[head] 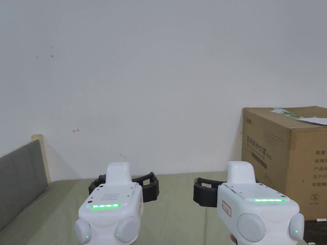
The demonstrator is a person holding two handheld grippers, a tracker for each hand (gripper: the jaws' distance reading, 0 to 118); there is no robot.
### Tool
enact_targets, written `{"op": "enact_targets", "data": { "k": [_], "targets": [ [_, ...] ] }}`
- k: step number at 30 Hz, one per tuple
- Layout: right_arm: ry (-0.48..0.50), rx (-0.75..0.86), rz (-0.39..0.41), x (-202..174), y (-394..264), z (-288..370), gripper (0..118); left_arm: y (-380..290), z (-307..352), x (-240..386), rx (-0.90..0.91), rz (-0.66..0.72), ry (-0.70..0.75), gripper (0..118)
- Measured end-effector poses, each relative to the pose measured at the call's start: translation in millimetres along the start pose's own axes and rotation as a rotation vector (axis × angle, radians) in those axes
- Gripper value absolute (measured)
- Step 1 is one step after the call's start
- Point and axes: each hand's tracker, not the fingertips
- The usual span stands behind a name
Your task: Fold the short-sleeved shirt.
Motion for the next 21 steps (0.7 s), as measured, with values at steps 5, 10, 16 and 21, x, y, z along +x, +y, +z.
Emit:
{"op": "enact_targets", "data": {
  "k": [5, 10, 16, 21],
  "targets": [
    [-0.056, 0.052, 0.115, -6.9, -6.0, 4.4, 118, -3.5, -2.0, 0.5, -0.02, 0.011, 0.003, 111],
    [-0.054, 0.051, 0.085, -8.1, -9.3, 4.6, 118, -7.4, -2.6, -1.2, -0.043, 0.027, -0.001, 111],
    [-0.066, 0.021, 0.133, -11.4, -24.0, -2.2, 118, -8.3, -3.0, -4.4, -0.037, 0.028, 0.001, 111],
    [-0.053, -0.039, 0.027, -3.9, -22.3, -4.7, 118, -8.0, -2.1, -7.2, -0.036, 0.037, -0.005, 111]
  ]
}}
